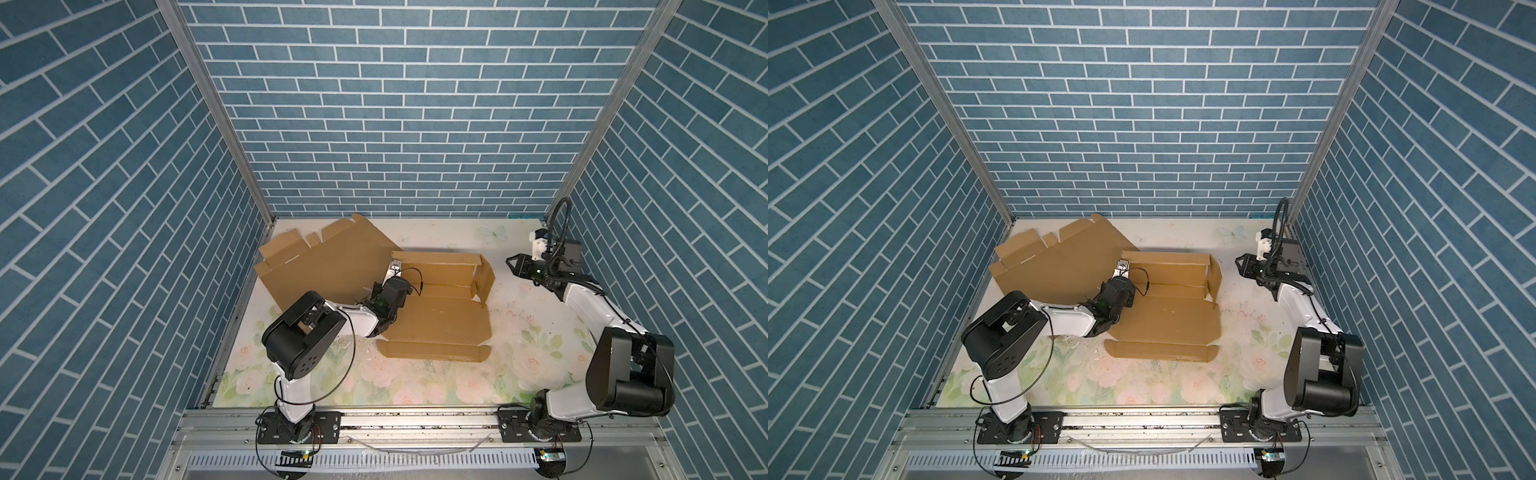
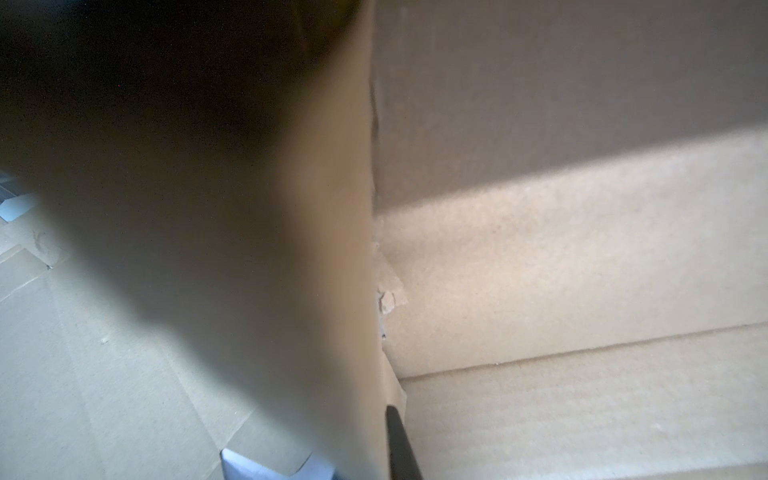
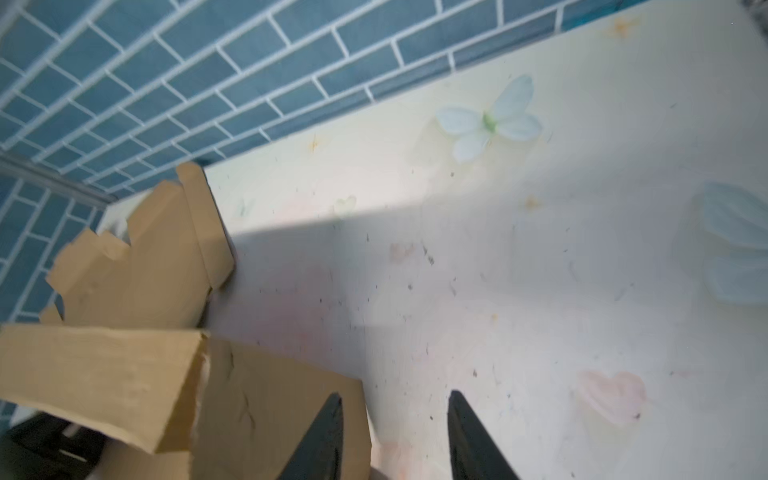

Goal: Fold the paper box

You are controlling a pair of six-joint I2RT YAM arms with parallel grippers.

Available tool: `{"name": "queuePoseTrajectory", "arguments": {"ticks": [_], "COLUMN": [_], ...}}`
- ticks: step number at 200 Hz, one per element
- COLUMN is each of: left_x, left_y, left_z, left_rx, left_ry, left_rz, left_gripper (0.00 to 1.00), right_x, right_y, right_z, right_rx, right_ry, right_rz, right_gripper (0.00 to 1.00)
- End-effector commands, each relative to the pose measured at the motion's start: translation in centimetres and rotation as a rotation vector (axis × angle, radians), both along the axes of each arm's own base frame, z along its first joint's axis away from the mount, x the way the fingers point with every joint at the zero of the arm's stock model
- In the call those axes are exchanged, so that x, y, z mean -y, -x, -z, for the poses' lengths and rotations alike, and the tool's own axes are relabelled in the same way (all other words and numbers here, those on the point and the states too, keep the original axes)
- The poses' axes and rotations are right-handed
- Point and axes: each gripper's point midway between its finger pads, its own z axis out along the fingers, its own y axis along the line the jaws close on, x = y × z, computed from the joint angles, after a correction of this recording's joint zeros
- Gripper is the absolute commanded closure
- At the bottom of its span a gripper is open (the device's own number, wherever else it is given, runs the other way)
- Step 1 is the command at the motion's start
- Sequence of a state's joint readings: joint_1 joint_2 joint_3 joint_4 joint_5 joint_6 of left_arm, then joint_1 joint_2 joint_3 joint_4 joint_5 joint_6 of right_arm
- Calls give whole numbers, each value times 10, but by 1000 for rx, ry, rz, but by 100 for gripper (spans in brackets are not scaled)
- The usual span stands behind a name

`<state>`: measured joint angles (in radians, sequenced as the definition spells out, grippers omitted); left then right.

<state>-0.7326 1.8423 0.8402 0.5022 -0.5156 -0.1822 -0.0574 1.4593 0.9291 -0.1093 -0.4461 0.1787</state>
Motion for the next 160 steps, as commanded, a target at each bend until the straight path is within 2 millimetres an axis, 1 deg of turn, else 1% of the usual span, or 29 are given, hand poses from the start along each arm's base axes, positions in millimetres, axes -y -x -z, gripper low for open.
{"name": "queuePoseTrajectory", "arguments": {"ticks": [1,19,28,43,63,83,113,133,160], "left_x": [-5,-5,-4,-4,-4,-4,-4,-3,-1], "left_y": [8,8,8,8,8,7,7,7,7], "left_z": [19,21,21,21,21,21,21,22,22], "left_rx": [-56,-60,-61,-60,-60,-61,-61,-64,-67], "left_ry": [-104,-109,-105,-105,-106,-107,-106,-108,-109], "left_rz": [31,33,34,33,35,34,35,40,47], "left_gripper": [100,100,100,100,100,100,100,100,100], "right_x": [-17,-47,-58,-70,-80,-87,-88,-87,-92], "right_y": [23,34,37,38,33,27,13,0,-16], "right_z": [25,28,30,31,32,32,32,34,29], "right_rx": [-23,-6,6,23,35,36,75,103,165], "right_ry": [107,124,140,149,161,169,203,245,259], "right_rz": [-120,-241,-282,-322,-352,-369,-316,-272,-245], "right_gripper": [56,52,49,45,41,40,39,41,44]}}
